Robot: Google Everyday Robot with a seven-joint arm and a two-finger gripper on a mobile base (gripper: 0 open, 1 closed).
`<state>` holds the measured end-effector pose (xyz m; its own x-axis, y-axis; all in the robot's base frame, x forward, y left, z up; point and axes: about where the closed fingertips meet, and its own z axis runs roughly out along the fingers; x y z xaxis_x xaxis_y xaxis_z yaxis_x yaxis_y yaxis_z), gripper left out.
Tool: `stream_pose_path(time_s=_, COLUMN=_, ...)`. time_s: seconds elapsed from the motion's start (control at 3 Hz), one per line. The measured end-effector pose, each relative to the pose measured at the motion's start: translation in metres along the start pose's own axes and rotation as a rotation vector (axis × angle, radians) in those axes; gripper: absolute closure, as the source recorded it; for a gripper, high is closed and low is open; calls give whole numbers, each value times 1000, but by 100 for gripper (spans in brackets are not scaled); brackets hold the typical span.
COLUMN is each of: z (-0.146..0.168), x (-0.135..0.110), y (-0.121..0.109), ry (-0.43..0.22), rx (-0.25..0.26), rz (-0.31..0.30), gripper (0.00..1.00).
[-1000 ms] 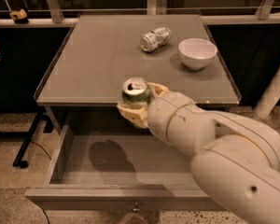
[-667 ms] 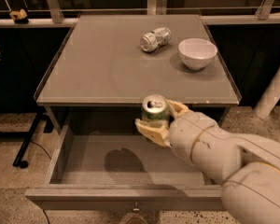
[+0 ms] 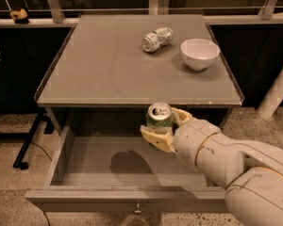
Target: Place green can into top drawer
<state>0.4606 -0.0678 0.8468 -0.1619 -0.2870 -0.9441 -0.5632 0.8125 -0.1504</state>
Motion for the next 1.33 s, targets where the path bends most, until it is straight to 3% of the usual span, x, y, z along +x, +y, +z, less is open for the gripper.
stream_pose_path(time_s=0.67, z=15, x=25, y=-7, ry=26, rx=11, rz=16, gripper=100)
stream_pose_path(time_s=1.33, z=33, x=55, y=9, ry=90, rx=-56, rz=34, gripper=100)
